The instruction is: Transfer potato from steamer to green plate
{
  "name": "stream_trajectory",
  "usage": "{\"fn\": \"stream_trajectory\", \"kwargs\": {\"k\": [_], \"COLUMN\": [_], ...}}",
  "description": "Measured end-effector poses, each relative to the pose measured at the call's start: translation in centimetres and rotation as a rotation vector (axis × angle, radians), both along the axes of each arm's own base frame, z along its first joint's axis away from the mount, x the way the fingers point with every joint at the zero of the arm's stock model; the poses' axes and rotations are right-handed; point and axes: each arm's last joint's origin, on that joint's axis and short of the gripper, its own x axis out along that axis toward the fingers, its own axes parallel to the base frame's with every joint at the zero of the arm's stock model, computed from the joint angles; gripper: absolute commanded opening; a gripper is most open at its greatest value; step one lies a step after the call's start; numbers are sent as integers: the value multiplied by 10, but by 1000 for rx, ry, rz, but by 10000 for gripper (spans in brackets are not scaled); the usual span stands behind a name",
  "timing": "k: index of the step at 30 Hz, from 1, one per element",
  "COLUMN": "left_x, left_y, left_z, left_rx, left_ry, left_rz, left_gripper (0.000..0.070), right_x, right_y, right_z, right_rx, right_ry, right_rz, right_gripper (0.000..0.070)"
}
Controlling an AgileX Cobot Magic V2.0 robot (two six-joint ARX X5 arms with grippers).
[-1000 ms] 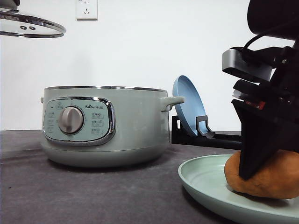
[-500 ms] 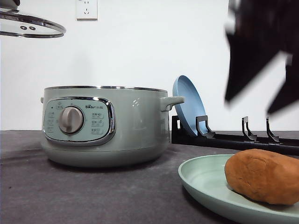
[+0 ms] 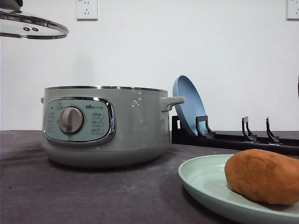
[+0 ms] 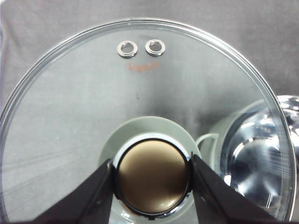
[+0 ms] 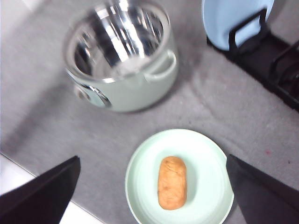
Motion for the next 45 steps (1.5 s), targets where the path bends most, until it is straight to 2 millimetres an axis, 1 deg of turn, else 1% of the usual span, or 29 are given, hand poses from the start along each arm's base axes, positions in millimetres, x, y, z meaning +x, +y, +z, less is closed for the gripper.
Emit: {"fn": "stream_trajectory", "kwargs": {"k": [3, 6, 10, 13, 16, 21, 27, 30, 33, 36, 42, 45], "left_x": [2, 3, 6, 7, 7, 3, -7, -12, -13, -6, 15, 21], "left_y": [-4, -11, -23, -36, -53, -89, -132, -148, -159, -165, -175, -179], "left_z": [-4, -9, -18, -24, -31, -41, -45, -47, -48, -54, -81, -90], "left_rx": [-4, -4, -7, -6, -1, 9, 15, 15, 10, 11, 35, 40], "left_ry": [16, 36, 74, 98, 126, 153, 137, 127, 110, 109, 188, 213], "left_rz": [-11, -31, -63, -98, -148, -259, -391, -445, -478, -484, -476, -476], "left_gripper": [0, 0, 0, 0, 0, 0, 0, 0, 0, 0, 0, 0], "right_x": [-21, -36, -45, -46, -46, -46, -46, -46, -46, -46, -46, -46], "right_y": [-14, -25, -32, -33, -33, -33, -33, -33, -33, -33, -33, -33], "right_z": [7, 7, 7, 7, 8, 8, 8, 8, 8, 8, 8, 8], "right_rx": [58, 93, 114, 113, 110, 111, 110, 111, 110, 111, 110, 110], "right_ry": [-54, -93, -124, -132, -135, -136, -137, -137, -137, -137, -136, -136], "right_rz": [-16, -42, -68, -83, -94, -95, -97, -97, -97, -97, -97, -97], "right_gripper": [637, 637, 636, 636, 636, 636, 636, 636, 636, 636, 636, 636]}}
